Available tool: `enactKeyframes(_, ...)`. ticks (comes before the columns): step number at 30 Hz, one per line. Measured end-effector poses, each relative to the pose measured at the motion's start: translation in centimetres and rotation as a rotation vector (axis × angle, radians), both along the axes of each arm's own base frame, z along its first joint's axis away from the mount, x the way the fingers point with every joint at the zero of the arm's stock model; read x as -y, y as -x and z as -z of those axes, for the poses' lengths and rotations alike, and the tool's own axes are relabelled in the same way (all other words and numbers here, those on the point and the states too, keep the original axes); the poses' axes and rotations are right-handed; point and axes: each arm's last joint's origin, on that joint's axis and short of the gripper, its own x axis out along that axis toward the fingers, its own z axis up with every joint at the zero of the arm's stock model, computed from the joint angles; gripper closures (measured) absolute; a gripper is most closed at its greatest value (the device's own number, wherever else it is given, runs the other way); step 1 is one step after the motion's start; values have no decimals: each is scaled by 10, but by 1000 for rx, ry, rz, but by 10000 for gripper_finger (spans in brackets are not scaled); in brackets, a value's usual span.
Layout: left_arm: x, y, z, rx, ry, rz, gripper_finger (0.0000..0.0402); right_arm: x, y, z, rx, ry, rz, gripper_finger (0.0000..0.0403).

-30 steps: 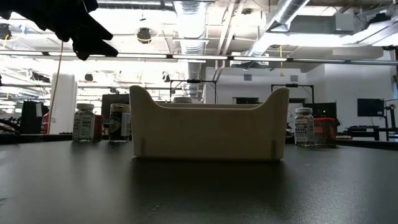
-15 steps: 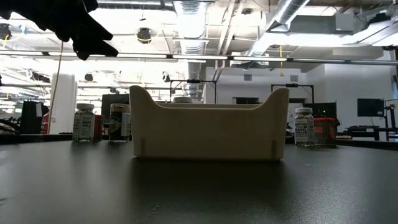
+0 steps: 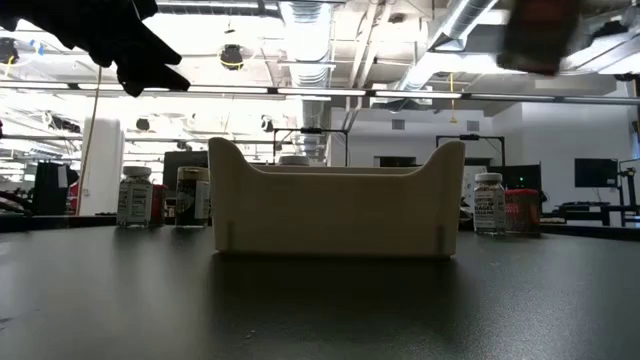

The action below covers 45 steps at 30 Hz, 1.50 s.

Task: Sort spices by type
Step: Put the bottom right red seasoning can into the white bin

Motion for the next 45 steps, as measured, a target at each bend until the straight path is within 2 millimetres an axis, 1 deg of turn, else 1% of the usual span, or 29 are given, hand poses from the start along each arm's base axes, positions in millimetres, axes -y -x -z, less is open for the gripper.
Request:
enactKeyframes(3, 0, 0, 0, -1, 0, 0, 159, 12, -31, 8, 70, 32, -76, 162)
enactKeyframes(5, 0, 0, 0, -2, 0, 0, 159, 20, -52, 15, 101, 34, -98, 162)
enactKeyframes(8, 0, 0, 0, -2, 0, 0, 159, 33, -86, 25, 97, -5, -116, 162)
enactKeyframes(10, 0, 0, 0, -2, -1, 0, 159, 38, -108, 32, 80, 12, -148, 162)
enactKeyframes(14, 0, 1, 2, -22, -3, 0, 159, 38, -150, 40, 79, 28, -243, 162)
enactKeyframes(17, 0, 2, 4, -47, -5, 0, 159, 35, -174, 46, 52, 23, -310, 162)
enactKeyframes(19, 0, 2, 5, -61, -6, 0, 159, 32, -186, 52, 23, 29, -347, 162)
enactKeyframes(26, 0, 3, 7, -82, -8, 0, 159, 28, -214, 70, -30, 29, -424, 162)
enactKeyframes(29, 0, 3, 7, -83, -8, 0, 159, 27, -223, 85, -75, 21, -432, 162)
enactKeyframes(33, 0, 4, 9, -99, -8, 0, 159, 21, -223, 103, -191, 2, -447, 162)
enactKeyframes(37, 0, 4, 9, -98, 2, -4, 159, 8, -220, 120, -314, 4, -487, 162)
enactKeyframes(41, 0, 4, 9, -97, 9, -6, 159, -5, -219, 135, -352, 30, -543, 162)
enactKeyframes(45, 0, 4, 9, -93, 34, -8, 159, -8, -218, 144, -372, 32, -551, 162)
